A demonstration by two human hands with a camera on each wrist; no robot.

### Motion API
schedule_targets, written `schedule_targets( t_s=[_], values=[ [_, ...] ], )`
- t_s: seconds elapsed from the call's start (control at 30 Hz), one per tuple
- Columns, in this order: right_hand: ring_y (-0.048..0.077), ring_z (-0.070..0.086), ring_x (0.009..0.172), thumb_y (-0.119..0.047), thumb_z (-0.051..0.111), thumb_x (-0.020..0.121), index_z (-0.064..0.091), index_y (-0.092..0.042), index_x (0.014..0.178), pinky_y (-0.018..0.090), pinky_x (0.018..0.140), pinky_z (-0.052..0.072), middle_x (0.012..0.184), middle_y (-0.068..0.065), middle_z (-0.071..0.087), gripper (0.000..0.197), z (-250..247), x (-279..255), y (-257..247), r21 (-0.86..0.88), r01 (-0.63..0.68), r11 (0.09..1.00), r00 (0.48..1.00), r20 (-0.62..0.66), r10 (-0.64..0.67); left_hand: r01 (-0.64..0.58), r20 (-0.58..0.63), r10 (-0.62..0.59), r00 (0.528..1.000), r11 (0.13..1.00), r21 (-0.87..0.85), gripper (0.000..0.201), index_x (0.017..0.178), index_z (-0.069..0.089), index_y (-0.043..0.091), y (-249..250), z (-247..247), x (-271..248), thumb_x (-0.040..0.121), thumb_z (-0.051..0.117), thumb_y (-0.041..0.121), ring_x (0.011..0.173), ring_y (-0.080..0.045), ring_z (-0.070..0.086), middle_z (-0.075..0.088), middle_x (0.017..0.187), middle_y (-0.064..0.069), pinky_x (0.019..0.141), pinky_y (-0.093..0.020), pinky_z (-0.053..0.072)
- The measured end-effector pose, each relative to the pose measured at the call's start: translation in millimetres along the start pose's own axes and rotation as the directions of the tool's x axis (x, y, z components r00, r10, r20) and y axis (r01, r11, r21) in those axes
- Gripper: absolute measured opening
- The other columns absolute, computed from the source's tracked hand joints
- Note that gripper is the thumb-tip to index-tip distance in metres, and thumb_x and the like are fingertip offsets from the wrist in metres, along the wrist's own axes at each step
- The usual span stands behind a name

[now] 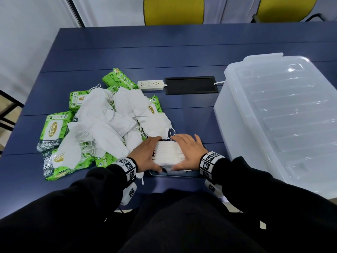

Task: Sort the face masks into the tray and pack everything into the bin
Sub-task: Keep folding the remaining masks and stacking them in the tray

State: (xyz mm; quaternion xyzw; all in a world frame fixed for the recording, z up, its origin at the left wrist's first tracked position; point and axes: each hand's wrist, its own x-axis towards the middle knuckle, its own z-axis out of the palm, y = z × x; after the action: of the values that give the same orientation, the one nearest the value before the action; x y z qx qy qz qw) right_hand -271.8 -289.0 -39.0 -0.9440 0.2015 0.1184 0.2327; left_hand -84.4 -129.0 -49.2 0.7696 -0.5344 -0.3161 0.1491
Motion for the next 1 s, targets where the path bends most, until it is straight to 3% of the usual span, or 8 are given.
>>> schedule_targets(
  t_s=[0.17, 0.43, 0.53, 0.6, 0.7, 0.87, 0.93, 1.0],
  values=[
    [0.021, 0.027, 0.148, -0.068, 0.067, 0.077, 0.020, -0.032, 0.156, 0.064, 0.120, 0.006, 0.158, -0.004, 0.034, 0.099, 4.2, 3.6, -6.1, 0.013, -0.019, 1.000, 0.999, 0.051, 0.018, 0.029, 0.001, -0.029, 1.000, 0.999, -0.013, 0.124, 0.156, 0.027, 0.021, 4.5, -3.7, -0.1, 0.058, 0.092, 0.059, 0.133, -0.020, 0.043, 0.041, 0.148, -0.003, 0.110, -0.030, 0.037],
    [0.020, 0.019, 0.150, -0.082, 0.070, 0.061, 0.011, -0.027, 0.159, 0.065, 0.120, 0.005, 0.161, -0.003, 0.023, 0.127, -5.4, -0.8, -9.3, -0.051, 0.004, 0.999, 0.998, 0.062, -0.001, 0.025, 0.023, -0.024, 0.999, 0.999, -0.044, 0.141, 0.161, 0.015, 0.019, -0.4, -12.8, -13.1, 0.051, 0.091, 0.065, 0.143, -0.019, 0.033, 0.030, 0.157, -0.003, 0.118, -0.032, 0.031],
    [0.021, 0.013, 0.152, -0.084, 0.067, 0.062, 0.004, -0.025, 0.160, 0.066, 0.120, 0.004, 0.164, -0.002, 0.016, 0.131, 1.0, -0.3, -14.3, -0.099, 0.021, 0.995, 0.998, 0.061, -0.015, 0.067, 0.030, -0.063, 0.998, 0.984, -0.164, 0.142, 0.161, 0.016, 0.017, -3.7, -13.1, -21.5, 0.050, 0.089, 0.067, 0.142, -0.018, 0.038, 0.033, 0.156, -0.003, 0.118, -0.034, 0.033],
    [0.021, 0.013, 0.152, -0.084, 0.064, 0.064, 0.001, -0.023, 0.161, 0.066, 0.120, 0.005, 0.164, -0.001, 0.014, 0.131, 9.3, 1.0, -19.2, -0.125, 0.041, 0.991, 0.999, 0.040, -0.036, 0.124, 0.028, -0.122, 0.992, 0.928, -0.351, 0.121, 0.159, 0.024, 0.016, -2.9, -10.2, -27.6, 0.065, 0.094, 0.047, 0.133, -0.016, 0.049, 0.044, 0.149, -0.001, 0.110, -0.029, 0.040],
    [0.023, 0.014, 0.152, -0.082, 0.060, 0.072, -0.002, -0.019, 0.161, 0.068, 0.119, 0.007, 0.165, 0.002, 0.013, 0.126, 20.4, 4.1, -28.5, -0.156, 0.081, 0.984, 0.997, 0.021, -0.079, 0.226, 0.105, -0.203, 0.974, 0.794, -0.564, 0.081, 0.154, 0.037, 0.019, 6.1, -8.5, -32.8, 0.085, 0.081, 0.016, 0.125, -0.011, 0.054, 0.053, 0.147, -0.001, 0.110, -0.028, 0.040],
    [0.025, 0.020, 0.152, -0.063, 0.067, 0.079, 0.011, -0.015, 0.160, 0.059, 0.123, 0.006, 0.163, 0.007, 0.021, 0.109, 26.8, 14.5, -36.1, -0.153, 0.115, 0.981, 0.993, -0.004, -0.117, 0.262, 0.171, -0.201, 0.964, 0.649, -0.714, 0.086, 0.132, 0.058, 0.018, 7.4, -6.5, -25.4, 0.046, 0.065, 0.022, 0.121, -0.030, 0.061, 0.067, 0.126, -0.014, 0.107, -0.052, 0.044],
    [0.024, 0.022, 0.151, -0.062, 0.069, 0.078, 0.017, -0.014, 0.158, 0.057, 0.124, 0.006, 0.162, 0.007, 0.024, 0.106, 22.7, 16.3, -33.1, -0.129, 0.109, 0.986, 0.994, -0.018, -0.112, 0.257, 0.166, -0.201, 0.965, 0.631, -0.732, 0.084, 0.131, 0.058, 0.017, 5.9, -6.1, -24.0, 0.047, 0.064, 0.015, 0.124, -0.034, 0.059, 0.067, 0.128, -0.016, 0.106, -0.052, 0.045],
    [0.023, 0.022, 0.151, -0.067, 0.070, 0.075, 0.019, -0.018, 0.156, 0.058, 0.123, 0.006, 0.161, 0.005, 0.024, 0.108, 19.6, 14.7, -28.9, -0.131, 0.079, 0.988, 0.996, -0.031, -0.084, 0.265, 0.175, -0.202, 0.964, 0.644, -0.718, 0.081, 0.134, 0.056, 0.019, 6.6, -6.2, -25.0, 0.055, 0.061, 0.005, 0.125, -0.028, 0.061, 0.068, 0.129, -0.009, 0.110, -0.052, 0.046]
  ],
)
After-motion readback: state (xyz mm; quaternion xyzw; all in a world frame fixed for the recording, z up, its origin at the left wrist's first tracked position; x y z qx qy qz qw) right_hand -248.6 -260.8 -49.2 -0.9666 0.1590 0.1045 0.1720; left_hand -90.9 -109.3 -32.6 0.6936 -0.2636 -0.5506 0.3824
